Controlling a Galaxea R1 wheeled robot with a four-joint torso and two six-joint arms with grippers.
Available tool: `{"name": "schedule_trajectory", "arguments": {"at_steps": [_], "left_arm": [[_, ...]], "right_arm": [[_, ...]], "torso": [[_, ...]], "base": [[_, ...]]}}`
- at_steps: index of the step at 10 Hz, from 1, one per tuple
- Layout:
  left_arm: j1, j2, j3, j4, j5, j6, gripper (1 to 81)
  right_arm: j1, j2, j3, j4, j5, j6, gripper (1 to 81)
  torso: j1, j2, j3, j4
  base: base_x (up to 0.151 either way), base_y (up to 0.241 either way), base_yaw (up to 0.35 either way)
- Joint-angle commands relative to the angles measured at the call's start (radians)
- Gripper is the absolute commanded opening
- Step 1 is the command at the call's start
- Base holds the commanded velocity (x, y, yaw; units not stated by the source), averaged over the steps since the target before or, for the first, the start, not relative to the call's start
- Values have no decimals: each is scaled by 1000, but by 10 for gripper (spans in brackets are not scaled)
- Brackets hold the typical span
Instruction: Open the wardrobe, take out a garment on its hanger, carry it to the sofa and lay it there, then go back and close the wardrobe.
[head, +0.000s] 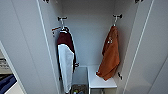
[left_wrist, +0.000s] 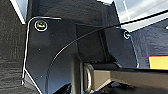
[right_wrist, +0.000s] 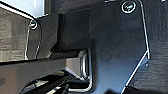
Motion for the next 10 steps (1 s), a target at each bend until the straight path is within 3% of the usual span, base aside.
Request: {"name": "schedule_trajectory", "arguments": {"at_steps": [1, 6, 10], "left_arm": [[-31, -1, 2, 13, 32, 7, 811], [-31, 4, 2, 14, 31, 7, 811], [-29, 5, 2, 16, 29, 7, 811]], "right_arm": [[33, 3, -6, 8, -54, -2, 811], [35, 5, -9, 8, -54, -4, 811], [35, 5, -8, 6, -54, -6, 811]], "torso": [[0, 0, 0, 0], [0, 0, 0, 0], [-1, -1, 0, 0]], "base": [[84, 0, 0], [81, 0, 0], [78, -76, 0]]}}
